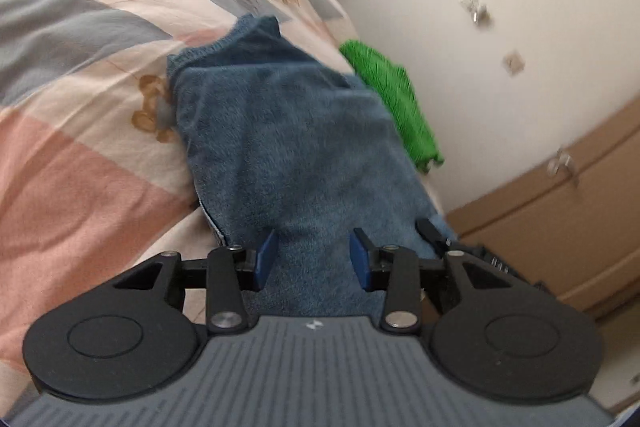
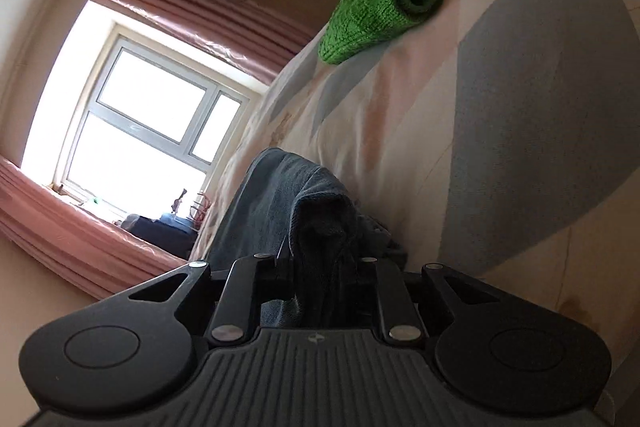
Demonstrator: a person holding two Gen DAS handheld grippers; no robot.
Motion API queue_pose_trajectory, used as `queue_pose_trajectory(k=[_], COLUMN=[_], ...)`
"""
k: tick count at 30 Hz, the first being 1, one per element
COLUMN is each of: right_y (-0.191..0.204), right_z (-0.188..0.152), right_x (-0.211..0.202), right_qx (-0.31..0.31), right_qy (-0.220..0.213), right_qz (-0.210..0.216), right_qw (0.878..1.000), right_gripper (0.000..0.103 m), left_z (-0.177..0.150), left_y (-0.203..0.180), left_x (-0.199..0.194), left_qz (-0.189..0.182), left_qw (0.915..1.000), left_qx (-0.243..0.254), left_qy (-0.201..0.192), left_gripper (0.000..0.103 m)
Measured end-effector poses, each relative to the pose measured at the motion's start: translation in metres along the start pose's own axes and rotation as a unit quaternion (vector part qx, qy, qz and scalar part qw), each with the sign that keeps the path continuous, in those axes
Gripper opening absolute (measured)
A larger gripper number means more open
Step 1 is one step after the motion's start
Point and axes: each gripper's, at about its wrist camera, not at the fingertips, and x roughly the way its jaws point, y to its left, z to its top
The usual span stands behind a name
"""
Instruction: Fold clothes
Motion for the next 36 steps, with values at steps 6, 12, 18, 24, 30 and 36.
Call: queue_pose_trajectory(k=[6,12,18,24,30,36], right_y=[0.025,0.010,0.014,-0.008,0.024,0.068], right_z=[0.004,0.016,0.039,0.031,0.002,-0.078], right_x=[-0.008,-0.012,-0.010,0.033,0.021,0.010], right_qx=[-0.065,-0.041,-0.068,-0.028,-0.003,-0.027], right_qy=[0.002,0.010,-0.002,0.045,0.062,0.103], right_qz=[0.009,0.005,-0.030,-0.022,-0.006,0.020], right_qw=[0.998,0.999,0.997,0.998,0.998,0.994], right_gripper=[0.020,0.034,0.078,0.043,0.036,0.035], left_z=[-0.006,-0.013,-0.010,0.001,0.017,0.000], left_y=[0.015,0.036,0.050,0.046,0.033,0.066], left_x=[-0.020,-0.011,0.011,0.003,-0.075,-0.136], left_qz=[0.042,-0.012,-0.046,-0.051,-0.035,0.037], left_qw=[0.9987,0.9981,0.9936,0.9938,0.9942,0.9945], left_qx=[-0.013,-0.060,-0.102,-0.091,-0.015,-0.008], left_qy=[-0.026,-0.004,-0.011,-0.037,-0.100,-0.097], left_gripper=[0.053,0.068,0.050,0.022,0.019,0.024])
